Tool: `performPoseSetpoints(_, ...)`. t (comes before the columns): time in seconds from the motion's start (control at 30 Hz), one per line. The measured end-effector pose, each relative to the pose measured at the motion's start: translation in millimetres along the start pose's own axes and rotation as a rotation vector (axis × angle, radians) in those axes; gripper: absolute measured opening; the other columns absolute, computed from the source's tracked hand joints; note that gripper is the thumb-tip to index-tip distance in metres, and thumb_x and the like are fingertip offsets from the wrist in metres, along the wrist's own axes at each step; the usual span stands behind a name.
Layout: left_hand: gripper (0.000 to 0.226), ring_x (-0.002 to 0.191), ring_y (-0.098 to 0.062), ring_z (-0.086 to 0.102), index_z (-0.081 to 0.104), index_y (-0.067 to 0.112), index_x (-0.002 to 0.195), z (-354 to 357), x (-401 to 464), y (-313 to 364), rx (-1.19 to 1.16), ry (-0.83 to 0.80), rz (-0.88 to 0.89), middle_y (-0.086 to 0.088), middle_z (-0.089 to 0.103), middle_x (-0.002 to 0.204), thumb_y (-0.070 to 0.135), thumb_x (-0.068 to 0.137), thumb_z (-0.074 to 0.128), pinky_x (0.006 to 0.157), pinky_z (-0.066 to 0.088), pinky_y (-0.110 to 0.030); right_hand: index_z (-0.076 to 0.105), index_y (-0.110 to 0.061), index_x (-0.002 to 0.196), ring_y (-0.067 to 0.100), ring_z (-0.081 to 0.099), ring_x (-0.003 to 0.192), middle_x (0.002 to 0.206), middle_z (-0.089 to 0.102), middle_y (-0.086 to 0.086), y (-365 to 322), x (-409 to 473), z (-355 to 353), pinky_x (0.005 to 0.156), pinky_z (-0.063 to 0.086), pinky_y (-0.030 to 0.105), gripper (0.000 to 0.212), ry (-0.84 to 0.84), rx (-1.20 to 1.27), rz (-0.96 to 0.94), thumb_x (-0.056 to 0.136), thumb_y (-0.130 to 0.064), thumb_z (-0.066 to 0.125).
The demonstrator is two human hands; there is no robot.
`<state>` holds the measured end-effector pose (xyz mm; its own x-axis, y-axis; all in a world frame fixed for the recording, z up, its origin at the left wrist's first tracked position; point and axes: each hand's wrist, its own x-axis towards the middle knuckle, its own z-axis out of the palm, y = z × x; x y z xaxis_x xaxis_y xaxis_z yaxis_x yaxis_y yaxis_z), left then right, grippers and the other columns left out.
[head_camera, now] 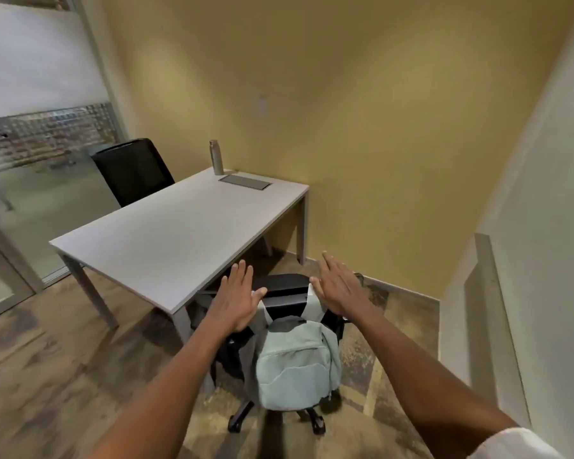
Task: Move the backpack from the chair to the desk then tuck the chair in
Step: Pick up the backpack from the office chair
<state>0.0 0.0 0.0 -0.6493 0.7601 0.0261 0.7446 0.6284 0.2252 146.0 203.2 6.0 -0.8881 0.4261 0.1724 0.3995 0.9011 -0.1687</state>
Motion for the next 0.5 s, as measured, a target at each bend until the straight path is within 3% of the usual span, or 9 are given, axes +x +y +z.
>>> performPoseSetpoints(0.2,0.071,0.151,-0.03,-0.001,0.009,0.007,0.155,32.5,-10.0,-0.2,0.086,-0.111,-0.018,-0.017,0.001,0.164,0.053,0.101,0.017,0.123,0.004,-0.046,0.049,-0.005,0.137,0.031,0.037,0.142,0.151,0.043,0.019,3.5,-11.1,30.2,0.115,0.033,0.042,0.052,-0.08,0.005,-0.024,0.106,-0.042,0.028)
performPoseSetpoints(0.33,0.07,0.151,-0.028,0.003,0.011,0.013,0.155,45.0,-10.7,-4.7,0.088,-0.049,-0.003,-0.012,0.008,0.164,0.056,0.1,0.017,0.122,0.004,-0.046,0.057,-0.012,0.122,0.027,0.055,0.116,0.122,0.06,0.008,7.1,-12.6,34.7,0.103,0.042,0.039,0.046,-0.009,-0.008,-0.021,0.105,-0.044,0.028)
performPoseSetpoints(0.5,0.065,0.149,-0.026,0.017,0.02,0.023,0.154,52.8,-10.3,-11.7,0.085,0.019,0.032,-0.008,0.025,0.161,0.056,0.099,0.015,0.121,0.011,-0.045,0.059,-0.009,0.123,0.026,0.054,0.117,0.124,0.063,0.008,4.9,-13.1,40.9,0.106,0.04,0.038,0.044,0.039,0.039,0.015,0.104,-0.041,0.035)
